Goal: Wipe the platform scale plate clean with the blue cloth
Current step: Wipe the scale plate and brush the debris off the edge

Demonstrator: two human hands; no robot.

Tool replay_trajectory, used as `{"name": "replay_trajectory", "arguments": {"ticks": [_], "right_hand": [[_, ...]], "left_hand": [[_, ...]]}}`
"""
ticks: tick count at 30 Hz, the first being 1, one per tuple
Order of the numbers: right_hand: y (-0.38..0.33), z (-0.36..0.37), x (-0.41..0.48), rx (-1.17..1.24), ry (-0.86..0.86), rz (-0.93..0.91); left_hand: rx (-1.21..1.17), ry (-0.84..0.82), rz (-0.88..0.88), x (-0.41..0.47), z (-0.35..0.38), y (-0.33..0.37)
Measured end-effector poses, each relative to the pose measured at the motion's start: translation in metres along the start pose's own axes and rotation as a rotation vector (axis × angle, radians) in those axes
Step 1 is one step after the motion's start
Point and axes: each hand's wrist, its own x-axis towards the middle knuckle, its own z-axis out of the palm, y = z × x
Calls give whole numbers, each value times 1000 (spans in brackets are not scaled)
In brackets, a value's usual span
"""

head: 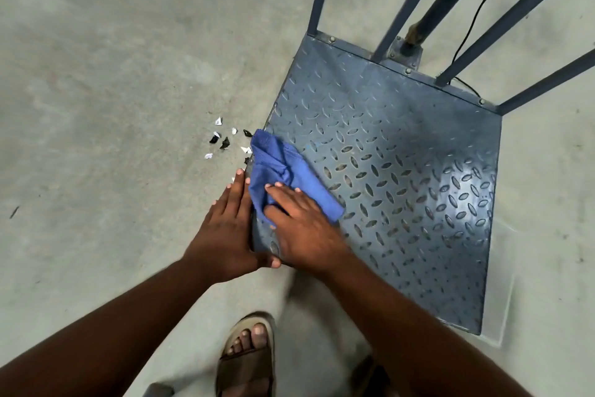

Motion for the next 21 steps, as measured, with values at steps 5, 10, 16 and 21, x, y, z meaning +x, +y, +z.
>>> {"name": "replay_trajectory", "arguments": {"ticks": [5, 10, 16, 21], "right_hand": [[78, -62, 22, 43, 259, 412], [93, -105, 38, 188, 595, 769], [75, -65, 15, 203, 285, 733], [34, -20, -4, -35, -157, 537]], "left_hand": [[-53, -46, -38, -1, -4, 3], [-46, -79, -46, -1, -7, 6], [-54, -69, -59, -2, -8, 8], [-50, -63, -52, 0, -8, 8]]}}
